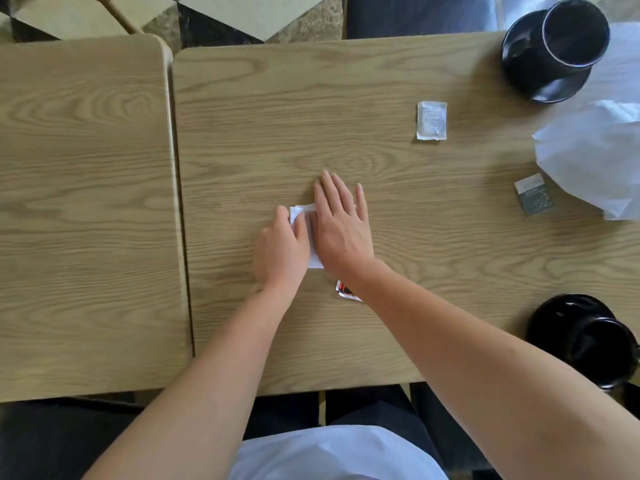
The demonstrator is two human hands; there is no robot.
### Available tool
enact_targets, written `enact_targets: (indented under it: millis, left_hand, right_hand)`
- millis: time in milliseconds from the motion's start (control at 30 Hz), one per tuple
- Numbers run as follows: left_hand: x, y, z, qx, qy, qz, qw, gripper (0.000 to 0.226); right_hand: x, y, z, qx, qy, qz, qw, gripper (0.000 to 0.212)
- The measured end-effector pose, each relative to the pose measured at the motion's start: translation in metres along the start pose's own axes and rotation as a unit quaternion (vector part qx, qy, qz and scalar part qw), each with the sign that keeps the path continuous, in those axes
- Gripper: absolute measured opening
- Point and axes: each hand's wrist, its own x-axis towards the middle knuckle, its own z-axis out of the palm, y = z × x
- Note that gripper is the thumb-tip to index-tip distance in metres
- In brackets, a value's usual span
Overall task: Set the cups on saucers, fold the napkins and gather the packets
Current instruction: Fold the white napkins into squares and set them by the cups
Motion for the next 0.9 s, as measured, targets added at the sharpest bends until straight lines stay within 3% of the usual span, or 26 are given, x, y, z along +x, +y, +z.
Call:
enact_targets:
  millis: [67, 200, 367, 433, 600, 900]
  left_hand:
    - [-0.004, 0.002, 0.002, 0.047, 0.042, 0.042, 0.997, 0.019]
    - [-0.001, -0.003, 0.015, 0.104, 0.142, 0.211, 0.961, 0.038]
    - [0.022, -0.009, 0.020, 0.103, 0.092, 0.388, 0.911, 0.047]
    - [0.030, -0.010, 0.021, 0.125, 0.083, 0.394, 0.907, 0.047]
    - [0.035, -0.013, 0.024, 0.127, 0.058, 0.324, 0.936, 0.046]
    - [0.037, -0.013, 0.031, 0.162, 0.049, 0.327, 0.930, 0.050]
  right_hand:
    - [-0.001, 0.005, 0.006, -0.008, 0.006, -0.010, 1.000, 0.056]
    - [-0.003, 0.007, 0.010, -0.001, 0.046, -0.027, 0.999, 0.056]
    - [-0.005, 0.010, 0.012, 0.007, 0.072, -0.051, 0.996, 0.060]
    - [-0.004, 0.010, 0.013, 0.015, 0.074, -0.035, 0.997, 0.062]
    - [-0.003, 0.011, 0.016, 0.024, 0.079, -0.028, 0.996, 0.058]
    - [-0.002, 0.016, 0.024, 0.036, 0.077, -0.041, 0.996, 0.061]
